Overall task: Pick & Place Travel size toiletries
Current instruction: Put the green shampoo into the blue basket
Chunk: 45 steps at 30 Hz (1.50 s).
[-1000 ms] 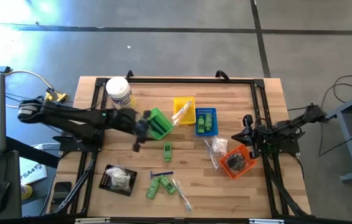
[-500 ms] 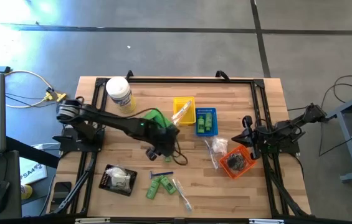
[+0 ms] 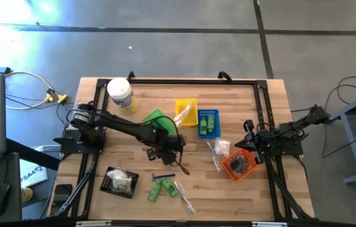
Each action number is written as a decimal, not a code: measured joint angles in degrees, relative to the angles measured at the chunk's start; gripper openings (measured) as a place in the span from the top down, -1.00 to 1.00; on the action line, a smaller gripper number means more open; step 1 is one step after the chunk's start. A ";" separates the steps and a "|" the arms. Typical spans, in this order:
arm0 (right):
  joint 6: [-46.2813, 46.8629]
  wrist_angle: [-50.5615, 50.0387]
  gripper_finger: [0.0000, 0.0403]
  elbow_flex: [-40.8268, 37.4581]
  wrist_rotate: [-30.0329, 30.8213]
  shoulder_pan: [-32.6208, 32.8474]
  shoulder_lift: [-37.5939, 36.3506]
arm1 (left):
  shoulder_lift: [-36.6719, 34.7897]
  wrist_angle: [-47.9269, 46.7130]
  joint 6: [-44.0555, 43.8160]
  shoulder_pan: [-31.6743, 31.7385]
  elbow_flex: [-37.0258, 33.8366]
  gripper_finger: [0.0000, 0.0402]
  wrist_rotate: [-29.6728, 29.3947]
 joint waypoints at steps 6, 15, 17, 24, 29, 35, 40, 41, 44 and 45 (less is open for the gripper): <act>0.17 -0.50 0.98 0.00 -0.02 0.00 0.00 | 0.50 -1.55 0.97 -0.02 -0.02 0.00 0.07; 0.12 -0.50 0.98 -0.02 0.03 0.00 0.00 | 3.18 -1.67 9.55 0.00 -0.11 0.00 -0.11; 0.14 -0.62 0.98 -0.02 0.01 0.00 0.00 | 4.44 -0.43 10.91 -0.02 0.04 0.00 -0.53; 0.14 -1.22 0.98 -0.02 0.22 -0.02 0.59 | 6.00 0.27 11.45 0.01 0.02 0.00 -1.00; 0.14 -1.32 0.98 -0.02 0.24 -0.02 0.79 | 6.25 0.08 10.78 0.00 0.02 0.05 -0.98; 0.14 -1.25 0.98 -0.02 0.26 -0.02 0.77 | 6.30 0.20 8.75 0.00 0.09 0.31 1.33; 0.14 -1.29 0.98 -0.02 0.25 -0.02 0.78 | 4.84 1.51 2.63 0.00 -0.13 0.35 2.87; 0.14 -1.27 0.98 -0.02 0.25 -0.02 0.77 | 4.20 1.56 1.64 0.00 -0.22 0.35 3.46; 0.14 -1.27 0.98 -0.02 0.26 -0.02 0.79 | 1.42 2.43 -2.01 -0.04 -0.19 0.35 4.63; 0.14 -1.27 0.98 -0.02 0.26 -0.02 0.77 | 0.36 2.44 -3.21 -0.04 -0.17 0.35 5.25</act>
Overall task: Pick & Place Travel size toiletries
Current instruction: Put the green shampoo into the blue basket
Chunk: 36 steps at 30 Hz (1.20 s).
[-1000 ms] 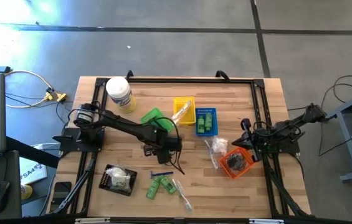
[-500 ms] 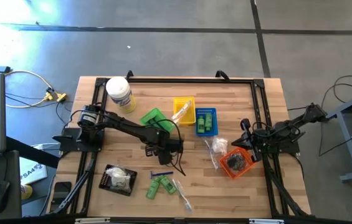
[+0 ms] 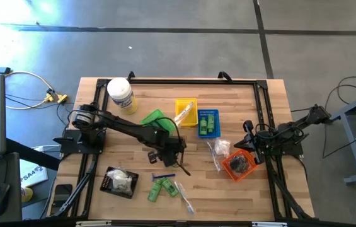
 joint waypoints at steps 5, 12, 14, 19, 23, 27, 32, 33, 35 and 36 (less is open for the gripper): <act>0.00 0.04 0.98 0.00 -0.01 0.00 0.00 | -4.74 2.21 -8.80 0.90 0.00 0.35 7.58; 0.02 0.54 0.98 0.00 -0.06 0.00 0.00 | -6.89 10.89 -31.36 5.08 0.15 0.34 17.64; 0.02 0.57 0.98 0.00 -0.07 0.00 0.01 | -6.82 14.04 -40.08 6.19 0.13 0.34 17.76; 0.86 0.66 0.98 0.00 -0.10 0.00 0.00 | -6.45 24.64 -61.22 8.69 0.13 0.34 17.45; 0.87 0.68 0.98 0.00 -0.09 0.00 0.00 | -6.45 33.34 -73.57 10.82 0.13 0.34 16.14; 0.87 0.70 0.98 0.00 -0.07 0.00 0.00 | -6.24 38.34 -82.45 13.82 0.15 0.34 10.73; 0.87 0.92 0.98 0.00 -0.13 0.00 0.00 | -0.88 33.21 -87.63 18.13 5.56 0.34 8.45; 0.87 0.97 0.98 0.00 -0.15 0.00 0.00 | 0.40 31.88 -87.34 18.64 7.12 0.34 8.42; 0.87 1.52 0.98 0.00 -0.16 0.01 0.00 | 2.46 30.97 -84.00 18.92 9.90 0.34 9.04; 0.87 1.46 0.98 0.00 -0.17 0.00 0.00 | 2.97 31.15 -81.47 18.87 11.00 0.34 10.03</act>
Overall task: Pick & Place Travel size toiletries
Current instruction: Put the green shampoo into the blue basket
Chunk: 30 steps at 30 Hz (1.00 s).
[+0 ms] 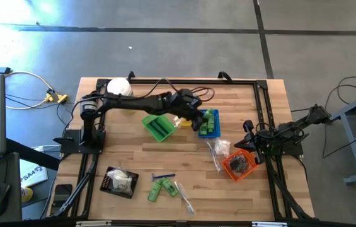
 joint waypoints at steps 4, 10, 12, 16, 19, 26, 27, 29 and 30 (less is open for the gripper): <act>0.00 0.27 0.98 0.00 -0.07 0.02 0.00 | 0.05 0.76 3.95 -0.64 3.91 0.34 0.27; 0.00 0.71 0.98 0.00 -0.06 0.02 0.00 | 0.42 -3.19 -0.25 -0.10 8.31 0.34 -5.70; 0.00 1.14 0.98 0.00 -0.05 0.02 0.00 | 1.51 -3.93 -1.16 0.67 9.06 0.34 -7.03; 0.03 1.19 0.99 0.00 -0.05 0.02 0.00 | 4.64 -5.33 -6.23 2.22 8.94 0.34 -3.96; 0.17 1.16 0.99 0.00 -0.05 0.02 0.00 | 6.92 -4.60 -8.68 2.44 9.09 0.34 -2.25; 0.17 1.16 0.99 0.00 -0.03 0.02 0.00 | 10.92 -4.62 -12.66 1.72 9.02 0.34 -1.04; 0.19 1.16 0.99 0.00 -0.03 0.02 0.00 | 11.35 -4.52 -13.56 1.78 9.02 0.34 -1.09; 0.17 1.16 0.99 0.00 -0.04 0.02 0.00 | 12.45 -4.20 -14.96 1.59 9.02 0.34 -1.09; 0.18 1.16 0.99 0.00 -0.04 0.02 0.00 | 12.93 -4.06 -15.65 1.38 9.01 0.34 -1.12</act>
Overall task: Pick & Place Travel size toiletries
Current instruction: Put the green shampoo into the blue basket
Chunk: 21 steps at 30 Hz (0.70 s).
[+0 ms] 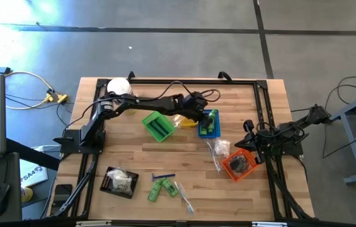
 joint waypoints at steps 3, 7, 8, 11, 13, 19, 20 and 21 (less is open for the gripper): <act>0.00 -0.02 0.99 0.00 0.01 0.00 0.00 | 1.08 0.24 -0.95 -0.55 -0.01 0.34 -0.10; 0.01 -0.02 0.99 0.00 -0.01 0.00 0.00 | 3.01 0.27 -2.02 -0.97 -0.01 0.34 0.06; 0.02 -0.02 0.99 0.00 -0.01 0.00 0.00 | 3.43 0.59 -2.60 -1.07 -0.01 0.34 0.04; 0.02 -0.02 0.99 0.00 0.01 0.00 0.00 | 3.92 0.43 -2.98 -1.08 -0.03 0.34 0.05; 0.02 0.00 0.99 0.00 -0.01 0.00 0.00 | 3.92 0.49 -3.02 -1.08 -0.03 0.34 0.06; 0.02 -0.02 0.99 0.00 -0.01 0.00 0.00 | 3.92 0.46 -2.09 -1.10 -0.03 0.33 -0.16; 0.02 -0.02 0.99 0.00 -0.01 0.00 0.00 | 3.92 0.40 -2.09 -1.10 -0.03 0.31 -0.16; 0.02 -0.02 0.99 -0.02 -0.01 0.00 0.00 | 3.92 0.35 -2.09 -1.10 -0.03 0.28 -0.16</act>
